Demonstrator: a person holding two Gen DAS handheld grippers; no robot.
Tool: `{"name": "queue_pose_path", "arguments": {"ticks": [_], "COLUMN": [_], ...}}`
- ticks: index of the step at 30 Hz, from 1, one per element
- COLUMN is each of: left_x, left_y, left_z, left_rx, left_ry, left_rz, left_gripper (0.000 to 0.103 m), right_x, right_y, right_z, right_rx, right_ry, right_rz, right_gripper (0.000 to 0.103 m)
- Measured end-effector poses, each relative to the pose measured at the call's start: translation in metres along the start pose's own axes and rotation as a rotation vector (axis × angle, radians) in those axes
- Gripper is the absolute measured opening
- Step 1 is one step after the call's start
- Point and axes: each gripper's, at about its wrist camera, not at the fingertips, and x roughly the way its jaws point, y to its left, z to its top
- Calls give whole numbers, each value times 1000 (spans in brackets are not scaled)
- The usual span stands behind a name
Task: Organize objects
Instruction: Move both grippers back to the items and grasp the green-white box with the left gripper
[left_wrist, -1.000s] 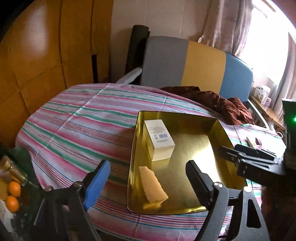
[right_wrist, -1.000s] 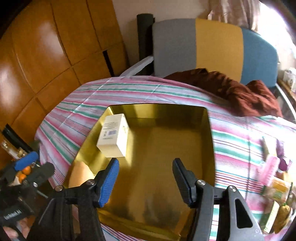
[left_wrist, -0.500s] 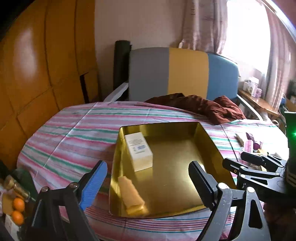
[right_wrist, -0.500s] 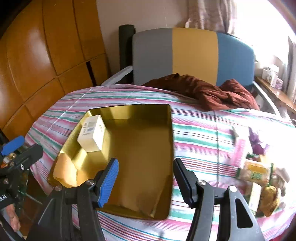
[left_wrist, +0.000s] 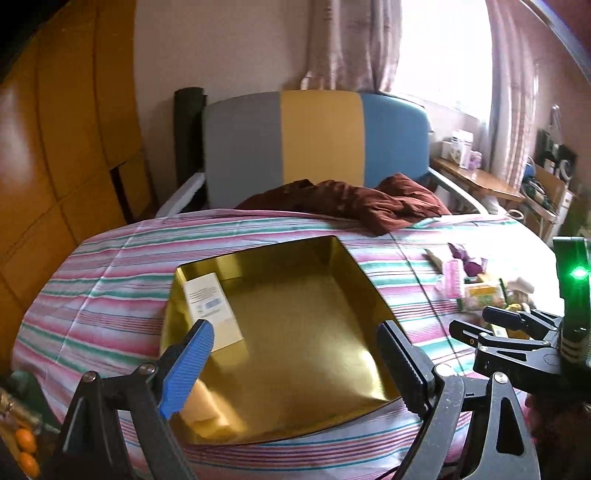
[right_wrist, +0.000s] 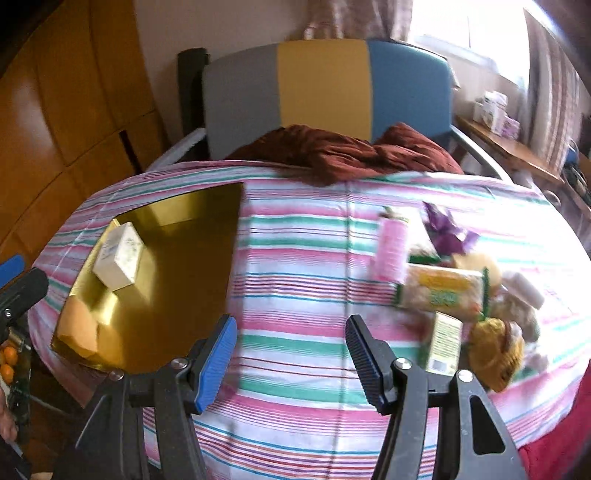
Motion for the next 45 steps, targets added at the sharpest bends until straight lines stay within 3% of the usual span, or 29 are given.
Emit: {"name": "queue_pose_path", "arguments": {"ticks": [13, 24, 28, 34, 41, 45], "left_x": [20, 55, 72, 96, 132, 153], "left_y": [-52, -134, -162, -205, -253, -269], "left_z": [12, 11, 8, 2, -6, -13], "left_rx": [89, 218, 237, 276, 334, 352], "left_ry": [34, 140, 196, 266, 344, 398], "left_rz": [-139, -319, -386, -490, -513, -515], "left_gripper": [90, 84, 74, 70, 70, 62], "right_x": [-26, -60, -56, -48, -48, -45], "right_y": [-78, -186, -201, -205, -220, -223], "right_z": [-9, -26, -34, -37, -46, -47], "right_rx": [115, 371, 427, 476, 596, 619], "right_ry": [23, 40, 63, 74, 48, 62], "right_rz": [-83, -275, -261, -200, -120, -99], "right_gripper": [62, 62, 62, 62, 62, 62]}}
